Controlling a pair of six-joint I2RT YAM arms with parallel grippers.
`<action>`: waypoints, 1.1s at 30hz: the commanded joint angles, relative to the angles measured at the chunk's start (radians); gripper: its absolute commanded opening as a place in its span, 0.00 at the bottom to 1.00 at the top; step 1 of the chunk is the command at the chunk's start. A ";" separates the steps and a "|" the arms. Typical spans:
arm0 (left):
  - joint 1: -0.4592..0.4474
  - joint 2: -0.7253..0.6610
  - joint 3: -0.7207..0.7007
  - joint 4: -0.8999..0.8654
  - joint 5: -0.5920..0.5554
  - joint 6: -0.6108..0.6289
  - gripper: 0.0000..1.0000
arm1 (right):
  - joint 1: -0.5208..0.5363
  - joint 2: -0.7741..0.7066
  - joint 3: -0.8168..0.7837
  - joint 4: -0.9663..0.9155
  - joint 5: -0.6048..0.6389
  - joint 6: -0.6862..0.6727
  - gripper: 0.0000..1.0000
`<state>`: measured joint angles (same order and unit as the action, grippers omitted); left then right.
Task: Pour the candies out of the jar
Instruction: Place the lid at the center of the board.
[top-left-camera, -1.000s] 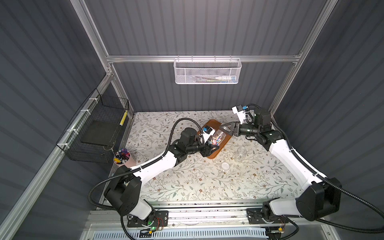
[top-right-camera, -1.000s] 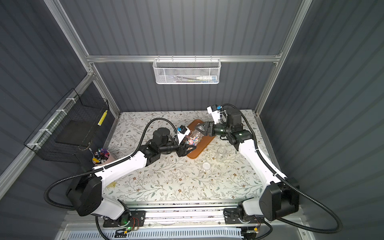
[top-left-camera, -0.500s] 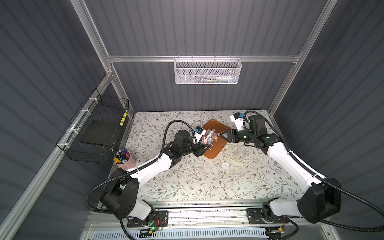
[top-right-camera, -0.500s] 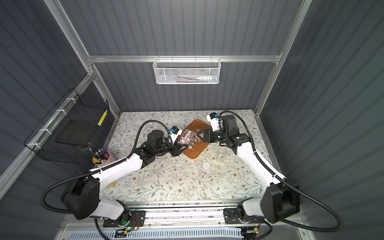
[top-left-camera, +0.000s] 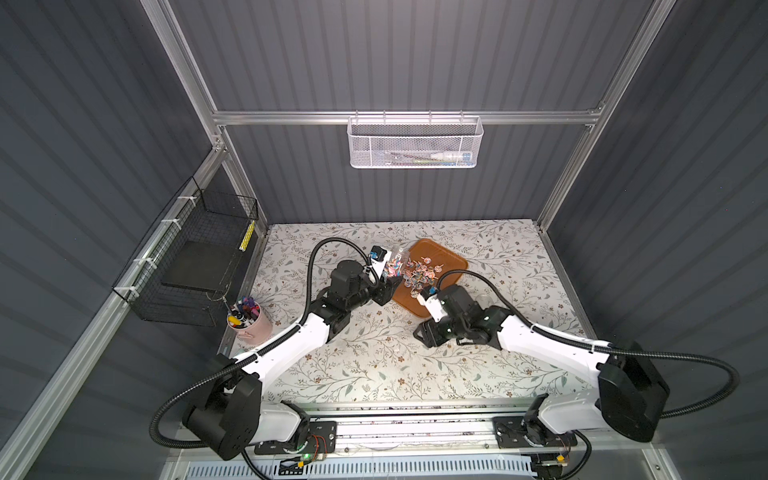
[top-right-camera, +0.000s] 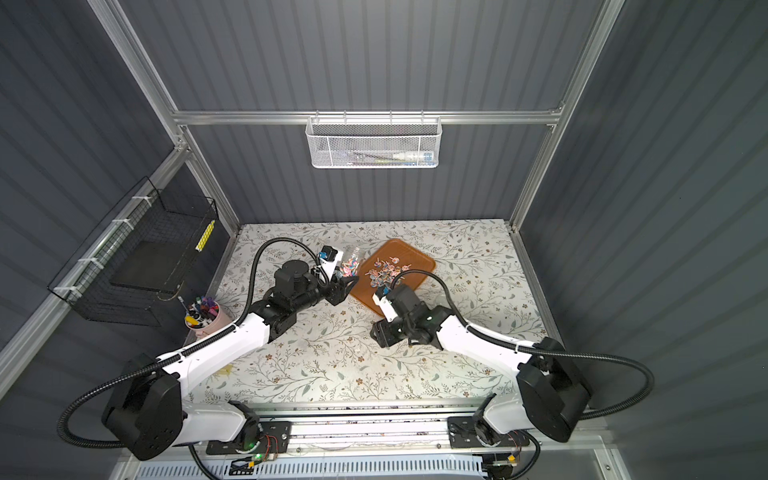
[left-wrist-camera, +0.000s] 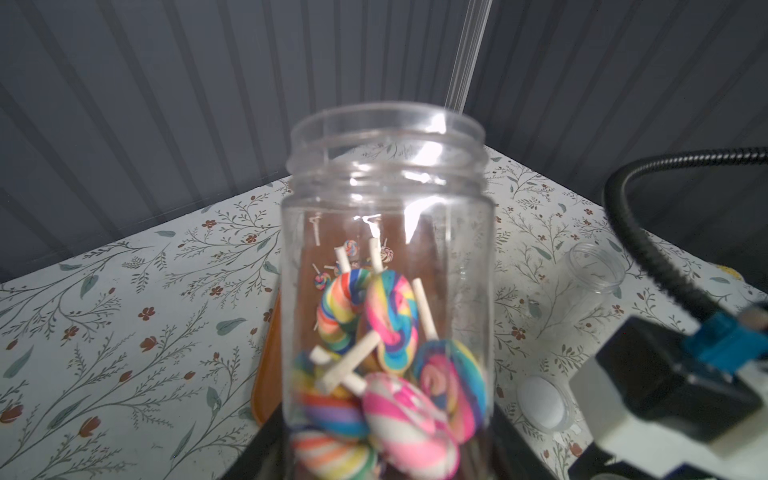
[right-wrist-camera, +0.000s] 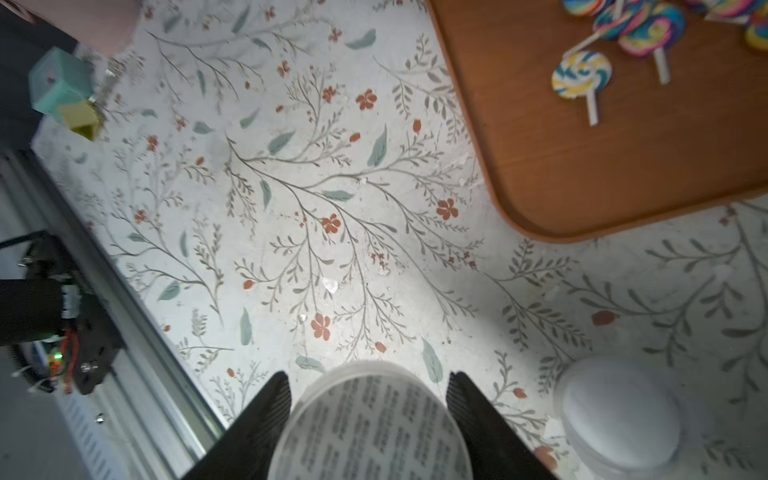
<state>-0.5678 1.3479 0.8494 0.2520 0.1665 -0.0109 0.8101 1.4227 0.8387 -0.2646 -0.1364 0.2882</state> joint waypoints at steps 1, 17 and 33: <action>0.007 -0.026 -0.010 0.049 -0.011 0.003 0.00 | 0.047 0.038 -0.028 0.046 0.199 -0.043 0.62; 0.010 0.011 0.012 0.032 0.013 -0.020 0.00 | 0.128 0.074 -0.063 0.088 0.303 -0.058 0.66; 0.049 0.247 0.257 -0.283 0.081 0.110 0.00 | -0.271 -0.006 0.295 -0.019 0.225 -0.070 0.99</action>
<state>-0.5354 1.5528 1.0271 0.0834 0.2188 0.0303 0.5716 1.3815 1.0664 -0.2420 0.0643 0.2398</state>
